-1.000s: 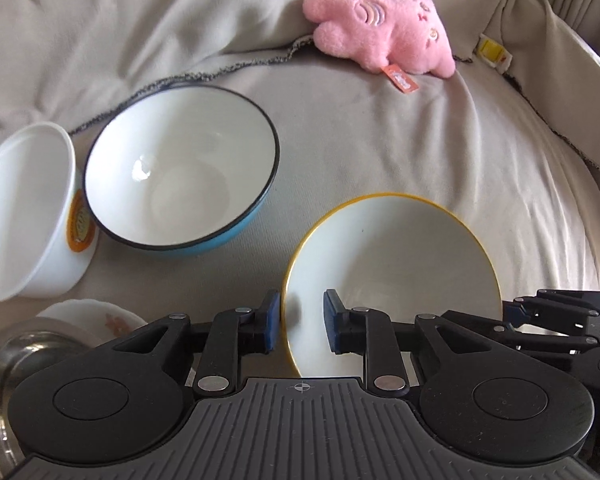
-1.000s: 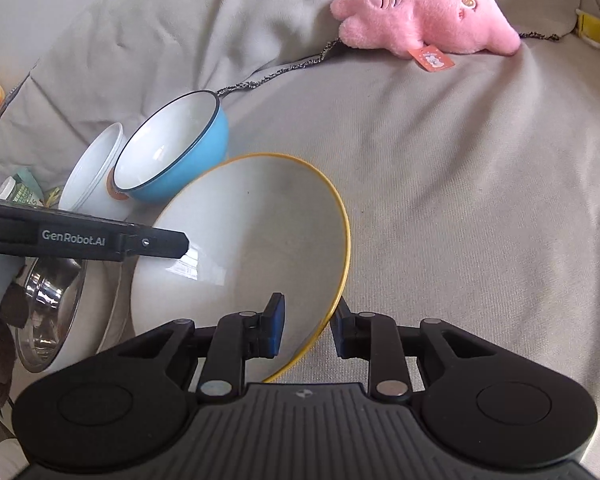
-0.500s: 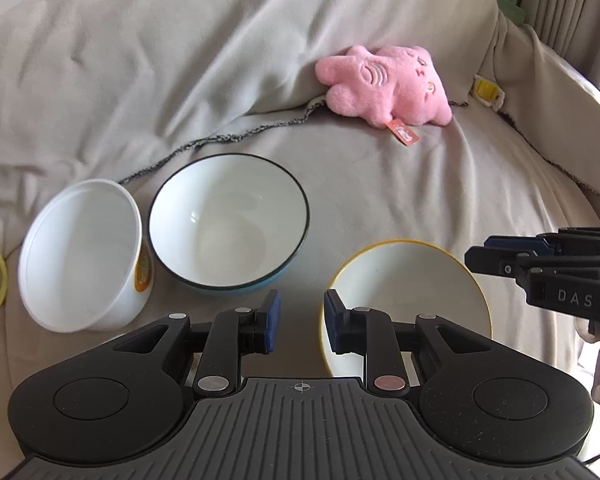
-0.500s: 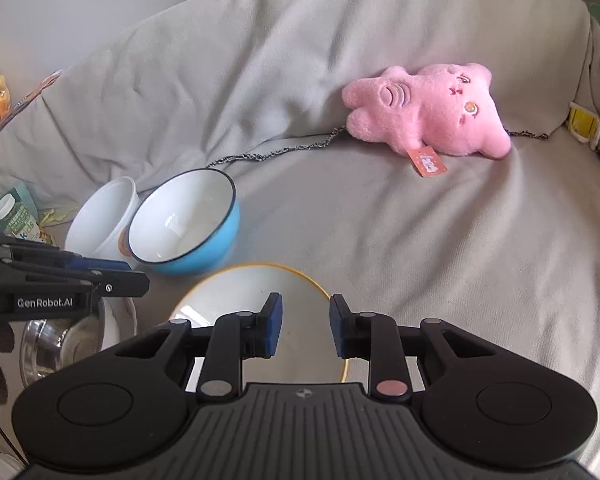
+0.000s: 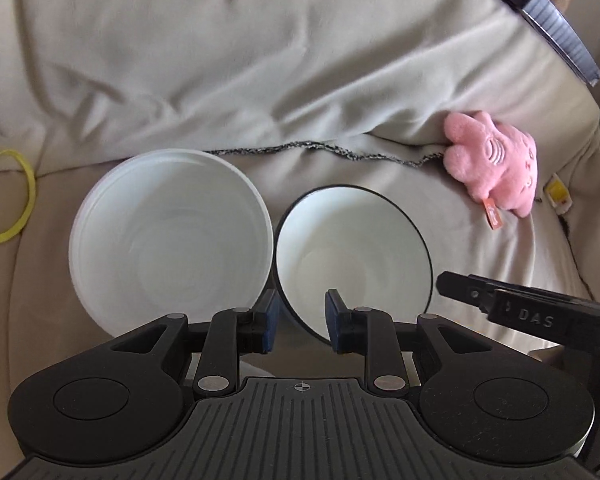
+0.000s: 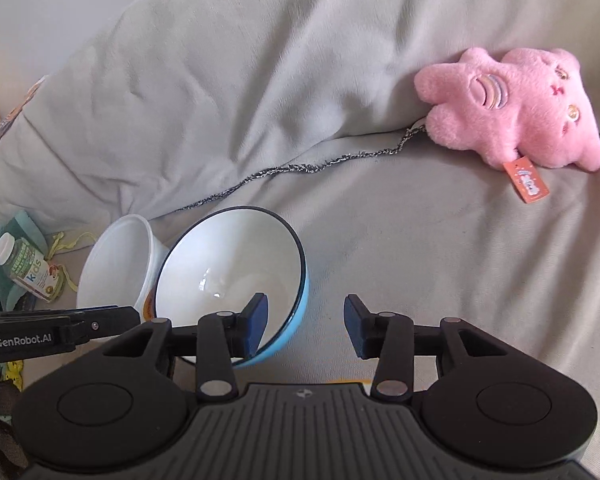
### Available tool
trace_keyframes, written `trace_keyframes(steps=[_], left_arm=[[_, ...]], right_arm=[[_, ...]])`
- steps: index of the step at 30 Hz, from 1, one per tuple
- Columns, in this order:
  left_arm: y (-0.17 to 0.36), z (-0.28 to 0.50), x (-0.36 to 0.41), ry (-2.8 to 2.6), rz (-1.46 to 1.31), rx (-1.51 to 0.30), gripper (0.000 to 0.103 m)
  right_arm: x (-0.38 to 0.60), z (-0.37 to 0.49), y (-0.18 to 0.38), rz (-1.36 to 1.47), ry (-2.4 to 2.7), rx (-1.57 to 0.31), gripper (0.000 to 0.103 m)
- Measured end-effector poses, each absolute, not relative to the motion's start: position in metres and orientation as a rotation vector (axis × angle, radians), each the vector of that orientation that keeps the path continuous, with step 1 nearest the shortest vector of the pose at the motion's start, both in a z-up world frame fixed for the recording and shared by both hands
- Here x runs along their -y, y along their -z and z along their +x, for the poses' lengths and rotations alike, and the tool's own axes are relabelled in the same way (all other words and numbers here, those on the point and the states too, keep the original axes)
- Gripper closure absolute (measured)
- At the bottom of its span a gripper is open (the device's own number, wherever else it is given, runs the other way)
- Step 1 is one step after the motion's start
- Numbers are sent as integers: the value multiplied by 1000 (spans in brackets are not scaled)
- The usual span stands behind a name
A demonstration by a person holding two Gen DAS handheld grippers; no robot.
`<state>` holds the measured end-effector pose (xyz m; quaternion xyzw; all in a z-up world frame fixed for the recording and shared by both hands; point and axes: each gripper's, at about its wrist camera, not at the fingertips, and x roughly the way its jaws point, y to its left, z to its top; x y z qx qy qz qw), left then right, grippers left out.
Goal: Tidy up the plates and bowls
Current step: 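Grasp the rim of the blue bowl with the right gripper and lift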
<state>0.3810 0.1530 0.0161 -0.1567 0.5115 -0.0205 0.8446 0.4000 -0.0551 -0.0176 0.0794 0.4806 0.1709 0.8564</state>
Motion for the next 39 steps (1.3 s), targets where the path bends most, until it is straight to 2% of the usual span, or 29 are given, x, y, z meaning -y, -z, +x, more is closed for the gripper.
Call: trace_keyframes(steps=[4, 5, 6, 8, 13, 21, 23, 25, 26, 34, 39], left_arm=[[-10, 396, -158, 49, -347, -1082, 75], [-11, 400, -158, 43, -325, -1076, 75], [-12, 404, -157, 39, -303, -1073, 75], [-15, 413, -154, 44, -258, -1062, 76], [-10, 440, -133, 72, -118, -1073, 75], [22, 468, -93, 116, 103, -1195, 75], [30, 474, -86, 127, 161, -1237, 64], [35, 477, -84, 115, 196, -1242, 64], [35, 477, -84, 110, 186, -1240, 64], [25, 487, -70, 199, 1, -1251, 63], [45, 499, -45, 229, -12, -1264, 72]], right_arm=[[38, 430, 48, 174, -336, -1077, 61], [36, 437, 56, 186, -334, -1102, 65], [36, 443, 64, 196, -336, -1129, 74], [37, 450, 78, 207, -350, -1175, 77], [49, 452, 88, 223, -396, -1189, 76], [64, 461, 95, 299, -439, -1227, 76], [64, 460, 95, 319, -439, -1240, 76], [61, 459, 95, 347, -466, -1258, 80], [59, 458, 96, 361, -484, -1270, 85], [77, 449, 66, 278, -407, -1166, 85], [107, 457, 63, 238, -342, -1152, 85]])
